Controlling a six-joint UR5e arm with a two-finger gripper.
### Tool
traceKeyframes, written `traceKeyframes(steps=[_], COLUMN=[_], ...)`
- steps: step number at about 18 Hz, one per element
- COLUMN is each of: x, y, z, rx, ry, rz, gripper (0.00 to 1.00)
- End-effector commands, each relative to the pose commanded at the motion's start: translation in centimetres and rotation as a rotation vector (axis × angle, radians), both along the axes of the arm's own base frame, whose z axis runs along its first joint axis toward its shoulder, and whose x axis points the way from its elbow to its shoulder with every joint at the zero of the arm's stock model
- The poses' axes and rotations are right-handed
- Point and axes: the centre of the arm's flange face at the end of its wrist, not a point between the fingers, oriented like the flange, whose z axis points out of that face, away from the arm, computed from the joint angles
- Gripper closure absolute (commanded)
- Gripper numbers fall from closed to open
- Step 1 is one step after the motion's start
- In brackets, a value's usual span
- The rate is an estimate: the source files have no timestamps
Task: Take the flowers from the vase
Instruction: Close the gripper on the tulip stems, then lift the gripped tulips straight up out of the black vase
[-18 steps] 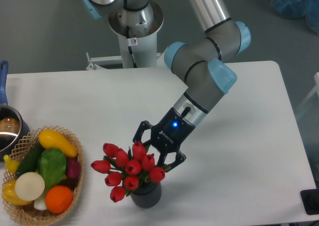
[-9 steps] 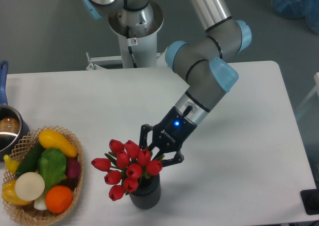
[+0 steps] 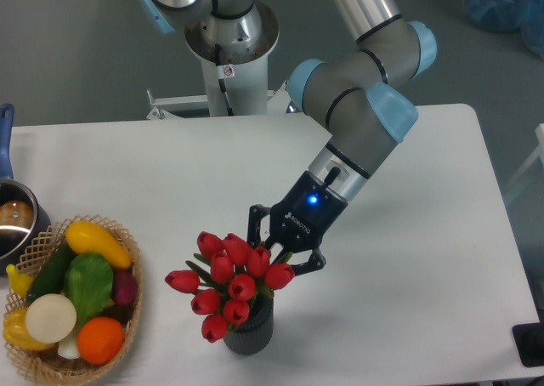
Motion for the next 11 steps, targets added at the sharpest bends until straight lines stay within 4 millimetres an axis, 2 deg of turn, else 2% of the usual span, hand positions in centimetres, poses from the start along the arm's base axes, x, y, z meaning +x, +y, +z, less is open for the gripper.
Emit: traceKeyframes(steps=[2, 4, 6, 8, 11], x=[0.3, 0.8, 1.0, 1.6, 1.6], y=[0.0, -0.3, -0.3, -0.4, -0.5], z=[0.7, 2.2, 2.7, 4.2, 5.7], rx=[0.014, 0.035, 0.039, 0.051, 0.076], ry=[-0.01, -0.016, -0.016, -0.015, -0.023], rz=[-0.001, 0.003, 0.004, 0.007, 0.011], gripper=[0.97, 0.97, 0.97, 0.97, 0.97])
